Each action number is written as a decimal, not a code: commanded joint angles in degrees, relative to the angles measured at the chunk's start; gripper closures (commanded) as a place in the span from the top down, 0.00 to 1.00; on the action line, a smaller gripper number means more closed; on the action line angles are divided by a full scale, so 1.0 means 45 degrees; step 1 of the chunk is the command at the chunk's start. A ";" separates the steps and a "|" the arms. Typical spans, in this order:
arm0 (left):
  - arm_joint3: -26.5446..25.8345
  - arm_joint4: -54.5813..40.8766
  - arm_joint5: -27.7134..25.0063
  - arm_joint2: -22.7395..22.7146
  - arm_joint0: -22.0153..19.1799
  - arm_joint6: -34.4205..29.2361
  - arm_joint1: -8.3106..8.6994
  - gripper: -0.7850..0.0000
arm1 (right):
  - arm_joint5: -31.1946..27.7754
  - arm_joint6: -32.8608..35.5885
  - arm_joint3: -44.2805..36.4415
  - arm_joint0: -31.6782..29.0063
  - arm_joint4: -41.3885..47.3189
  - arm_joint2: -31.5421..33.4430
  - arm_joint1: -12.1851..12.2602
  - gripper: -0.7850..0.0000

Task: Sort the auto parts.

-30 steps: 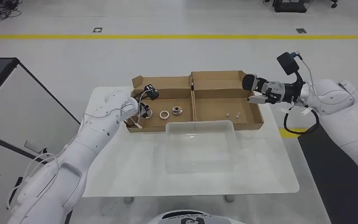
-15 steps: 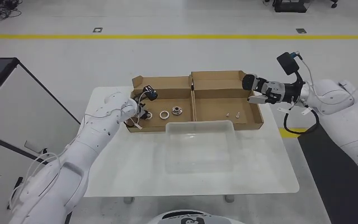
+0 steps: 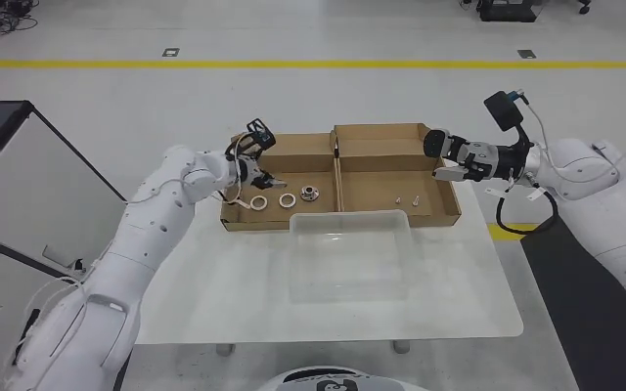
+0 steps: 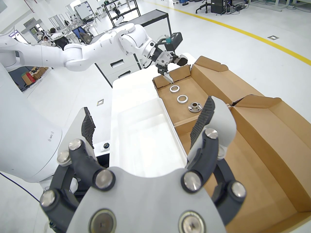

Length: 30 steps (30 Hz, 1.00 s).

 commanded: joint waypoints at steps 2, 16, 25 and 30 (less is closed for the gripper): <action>-0.1511 -0.1628 -0.1839 -0.0889 0.0819 0.1034 0.0256 1.00 | 0.0000 0.0000 0.0000 0.0000 0.0000 0.0000 0.0000 1.00; -0.7911 -0.4271 -0.2615 -0.4539 0.4866 0.1093 0.1282 1.00 | 0.0000 0.0000 0.0000 0.0000 0.0000 0.0000 0.0000 1.00; -1.0280 -0.5687 -0.2548 -0.6613 0.6855 0.0703 0.1710 1.00 | 0.0000 0.0000 0.0000 0.0000 0.0000 0.0000 0.0000 1.00; -1.0291 -0.5701 -0.2552 -0.6621 0.6864 0.0704 0.1713 1.00 | 0.0000 0.0000 0.0000 0.0000 0.0000 0.0000 0.0000 1.00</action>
